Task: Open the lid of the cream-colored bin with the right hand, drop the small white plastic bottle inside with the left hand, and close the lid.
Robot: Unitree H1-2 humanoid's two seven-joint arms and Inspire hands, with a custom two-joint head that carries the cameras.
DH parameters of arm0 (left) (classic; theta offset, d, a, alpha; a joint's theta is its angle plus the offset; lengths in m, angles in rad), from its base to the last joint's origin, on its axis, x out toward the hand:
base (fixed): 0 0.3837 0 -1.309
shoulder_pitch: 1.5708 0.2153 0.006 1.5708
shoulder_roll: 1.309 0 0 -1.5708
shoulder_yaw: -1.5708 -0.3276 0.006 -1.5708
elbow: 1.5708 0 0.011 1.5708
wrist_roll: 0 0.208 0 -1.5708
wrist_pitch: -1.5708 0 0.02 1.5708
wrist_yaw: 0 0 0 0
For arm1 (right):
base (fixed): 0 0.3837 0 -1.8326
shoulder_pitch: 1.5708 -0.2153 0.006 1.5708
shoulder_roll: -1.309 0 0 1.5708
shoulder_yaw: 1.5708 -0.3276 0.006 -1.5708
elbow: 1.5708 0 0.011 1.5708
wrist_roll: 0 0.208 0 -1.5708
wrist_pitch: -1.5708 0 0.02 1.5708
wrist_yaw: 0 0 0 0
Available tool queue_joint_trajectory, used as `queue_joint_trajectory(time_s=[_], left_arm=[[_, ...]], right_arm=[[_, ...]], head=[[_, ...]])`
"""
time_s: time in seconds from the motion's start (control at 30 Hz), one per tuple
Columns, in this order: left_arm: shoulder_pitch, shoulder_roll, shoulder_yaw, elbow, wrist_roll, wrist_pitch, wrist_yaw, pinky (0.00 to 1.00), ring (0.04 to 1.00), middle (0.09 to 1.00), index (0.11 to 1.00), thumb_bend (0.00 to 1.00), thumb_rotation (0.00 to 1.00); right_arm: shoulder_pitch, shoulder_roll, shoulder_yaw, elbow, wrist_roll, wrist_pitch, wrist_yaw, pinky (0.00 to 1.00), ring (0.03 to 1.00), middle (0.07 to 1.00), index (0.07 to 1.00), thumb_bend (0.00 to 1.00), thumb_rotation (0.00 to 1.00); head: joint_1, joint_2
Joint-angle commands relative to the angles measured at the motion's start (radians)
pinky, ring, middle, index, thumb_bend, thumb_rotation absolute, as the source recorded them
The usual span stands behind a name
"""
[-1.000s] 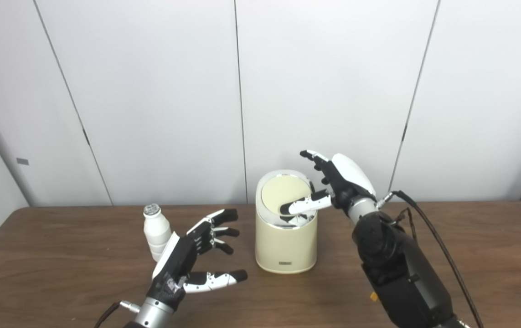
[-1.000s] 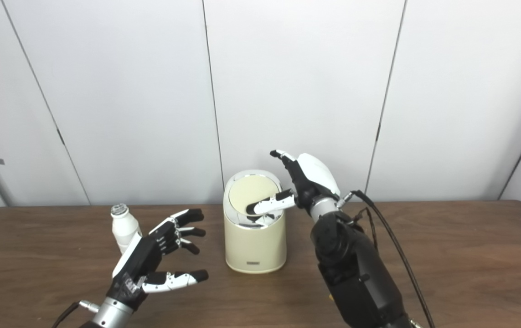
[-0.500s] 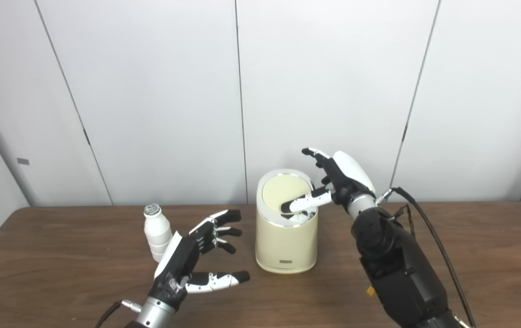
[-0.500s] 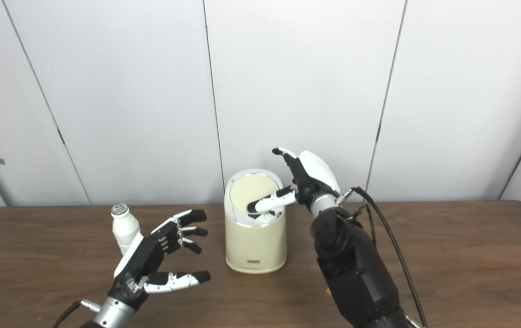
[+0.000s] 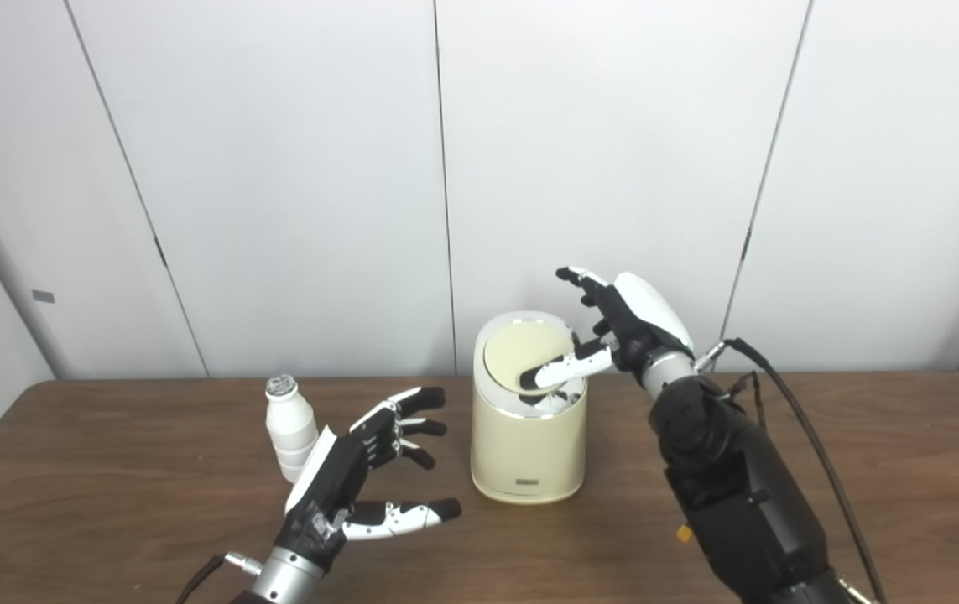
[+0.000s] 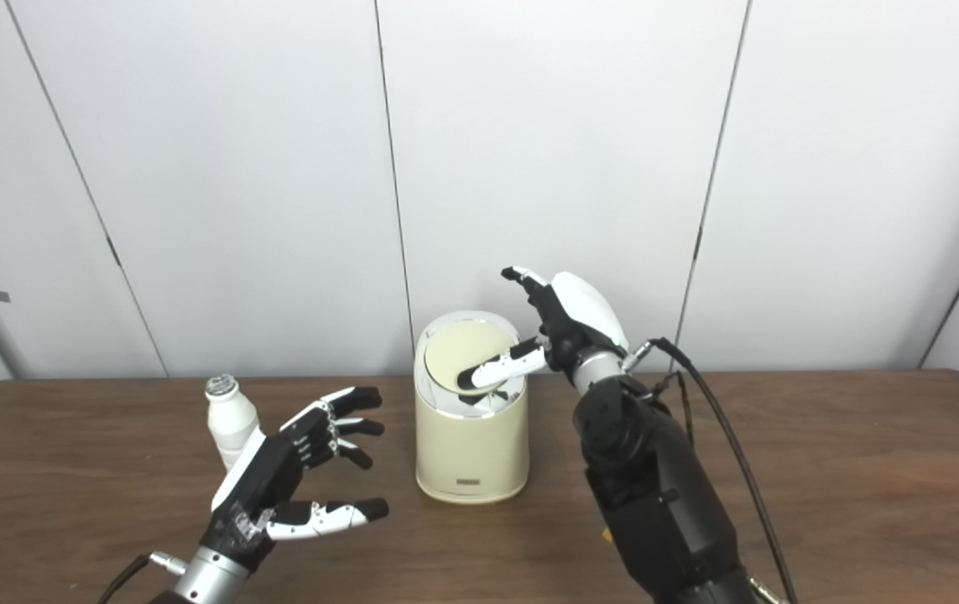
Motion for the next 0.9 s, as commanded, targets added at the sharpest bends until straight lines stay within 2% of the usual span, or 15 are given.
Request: queue_joint_trajectory(time_s=[0.0, 0.13, 0.27, 0.33, 0.4, 0.5, 0.6, 0.7, 0.77, 0.87], left_arm=[[-0.037, 0.002, 0.002, -0.019, -0.001, -0.019, 0.002, 0.58, 0.75, 0.843, 0.842, 0.73, 0.01], [-0.036, 0.003, 0.002, -0.021, 0.003, -0.015, 0.004, 0.58, 0.749, 0.843, 0.843, 0.73, 0.02], [-0.035, 0.002, 0.002, -0.026, 0.0, -0.014, 0.004, 0.57, 0.748, 0.843, 0.841, 0.73, 0.02], [-0.035, 0.003, 0.003, -0.025, -0.005, -0.015, 0.003, 0.57, 0.749, 0.844, 0.839, 0.73, 0.02], [-0.036, 0.005, 0.004, -0.021, -0.005, -0.02, 0.002, 0.57, 0.747, 0.843, 0.839, 0.73, 0.02], [-0.036, 0.008, 0.006, -0.018, -0.004, -0.026, 0.001, 0.57, 0.746, 0.845, 0.842, 0.73, 0.03], [-0.034, 0.01, 0.006, -0.018, -0.003, -0.028, 0.001, 0.57, 0.746, 0.844, 0.842, 0.72, 0.03], [-0.03, 0.01, 0.007, -0.024, -0.004, -0.026, 0.002, 0.57, 0.747, 0.846, 0.843, 0.72, 0.03], [-0.028, 0.008, 0.009, -0.029, -0.007, -0.023, 0.004, 0.57, 0.745, 0.844, 0.839, 0.72, 0.01], [-0.025, 0.006, 0.012, -0.033, -0.01, -0.019, 0.007, 0.57, 0.74, 0.841, 0.838, 0.72, 0.01]], right_arm=[[-0.036, -0.01, -0.033, -0.07, 0.023, -0.001, -0.006, 0.69, 0.865, 0.923, 0.895, 0.9, 0.33], [-0.031, -0.002, -0.095, -0.138, 0.06, 0.001, 0.02, 0.66, 0.84, 0.92, 0.899, 0.9, 0.37], [0.004, -0.011, -0.149, -0.2, 0.114, 0.001, 0.012, 0.6, 0.808, 0.905, 0.898, 0.91, 0.4], [0.04, -0.017, -0.172, -0.23, 0.155, -0.008, -0.002, 0.62, 0.819, 0.896, 0.895, 0.9, 0.41], [0.097, -0.006, -0.219, -0.253, 0.244, -0.045, -0.021, 0.66, 0.842, 0.89, 0.886, 0.88, 0.39], [0.181, -0.004, -0.25, -0.257, 0.346, -0.137, -0.041, 0.68, 0.837, 0.894, 0.883, 0.85, 0.35], [0.258, -0.032, -0.255, -0.197, 0.446, -0.309, -0.047, 0.67, 0.821, 0.896, 0.883, 0.79, 0.28], [0.301, -0.038, -0.268, -0.127, 0.528, -0.43, -0.058, 0.71, 0.833, 0.906, 0.898, 0.84, 0.29], [0.318, -0.04, -0.271, -0.095, 0.57, -0.473, -0.057, 0.75, 0.84, 0.912, 0.903, 0.86, 0.31], [0.335, -0.037, -0.272, -0.083, 0.621, -0.486, -0.057, 0.81, 0.863, 0.926, 0.902, 0.87, 0.29]], head=[[0.0, 0.002], [0.0, 0.002], [0.001, 0.004], [0.0, 0.003], [0.0, 0.002], [-0.002, 0.002], [0.0, 0.0], [0.0, 0.0], [0.001, -0.001], [0.003, -0.002]])
